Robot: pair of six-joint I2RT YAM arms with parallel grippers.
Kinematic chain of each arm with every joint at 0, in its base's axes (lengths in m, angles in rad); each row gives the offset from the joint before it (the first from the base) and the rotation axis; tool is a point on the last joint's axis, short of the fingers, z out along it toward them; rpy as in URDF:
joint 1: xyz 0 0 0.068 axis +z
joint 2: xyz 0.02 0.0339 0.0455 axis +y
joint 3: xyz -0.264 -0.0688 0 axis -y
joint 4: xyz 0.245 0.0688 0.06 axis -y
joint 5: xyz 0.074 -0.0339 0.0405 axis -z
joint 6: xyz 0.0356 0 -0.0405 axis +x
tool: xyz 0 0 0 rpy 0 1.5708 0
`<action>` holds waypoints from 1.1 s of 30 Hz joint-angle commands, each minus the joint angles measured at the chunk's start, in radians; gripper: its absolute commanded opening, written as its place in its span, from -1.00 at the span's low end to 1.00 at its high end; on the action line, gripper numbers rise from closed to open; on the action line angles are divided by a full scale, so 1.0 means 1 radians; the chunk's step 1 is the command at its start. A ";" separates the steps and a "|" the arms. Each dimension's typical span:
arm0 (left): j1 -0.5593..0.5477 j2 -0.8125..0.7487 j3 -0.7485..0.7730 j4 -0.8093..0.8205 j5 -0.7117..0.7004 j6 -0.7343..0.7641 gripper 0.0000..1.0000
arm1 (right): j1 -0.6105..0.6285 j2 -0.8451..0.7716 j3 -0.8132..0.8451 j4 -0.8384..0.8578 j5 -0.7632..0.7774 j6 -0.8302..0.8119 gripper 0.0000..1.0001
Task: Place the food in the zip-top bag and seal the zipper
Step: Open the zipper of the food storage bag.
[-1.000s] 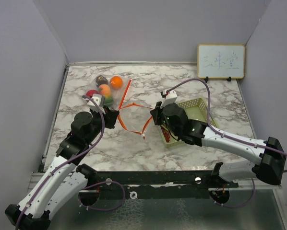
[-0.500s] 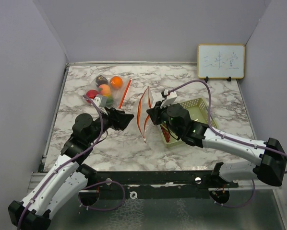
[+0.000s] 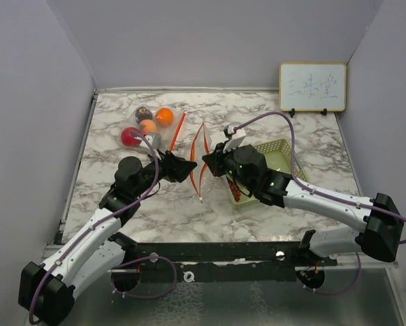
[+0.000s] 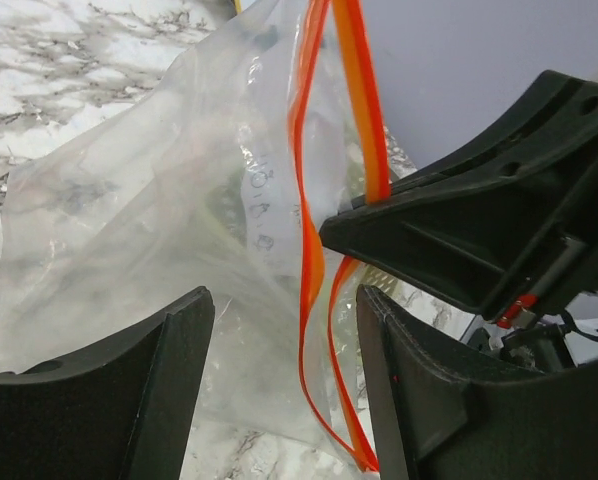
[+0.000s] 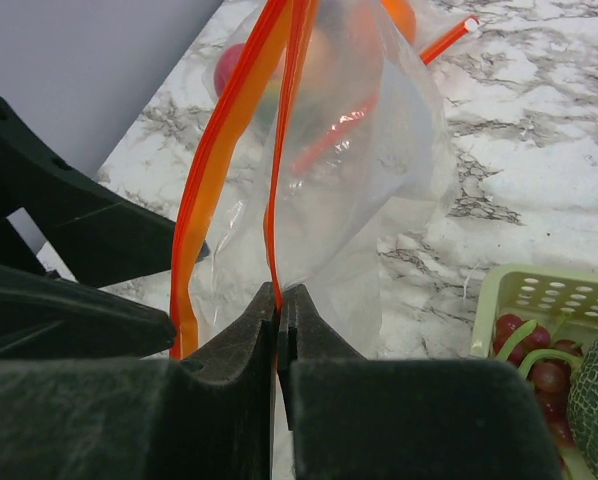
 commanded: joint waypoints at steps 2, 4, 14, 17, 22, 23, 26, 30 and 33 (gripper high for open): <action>0.001 0.053 0.005 0.099 0.011 -0.001 0.22 | -0.001 0.010 0.031 0.039 -0.043 -0.015 -0.95; 0.001 0.071 0.005 0.114 0.009 -0.004 0.21 | -0.001 0.012 0.032 0.041 -0.046 -0.017 -0.95; -0.008 0.165 -0.006 0.174 -0.008 -0.011 0.00 | 0.000 -0.003 0.037 0.033 -0.055 -0.020 -0.95; -0.009 0.190 -0.014 0.190 -0.022 -0.013 -0.06 | 0.000 -0.018 0.037 0.030 -0.060 -0.019 -0.95; -0.010 0.230 -0.015 0.219 -0.008 -0.017 -0.47 | 0.000 -0.038 0.037 0.011 -0.047 -0.024 -0.95; -0.010 0.234 -0.010 0.213 -0.008 -0.008 -0.68 | 0.000 -0.045 0.033 0.008 -0.042 -0.024 -0.95; -0.010 0.204 0.025 0.108 -0.055 0.053 -1.00 | -0.001 -0.073 0.027 -0.021 -0.002 -0.025 -0.95; -0.010 0.114 0.177 -0.292 -0.285 0.223 -1.00 | -0.001 -0.109 0.028 -0.147 0.173 0.014 -0.95; -0.010 0.052 0.326 -0.582 -0.450 0.340 -1.00 | 0.000 -0.114 0.029 -0.320 0.403 0.113 -0.95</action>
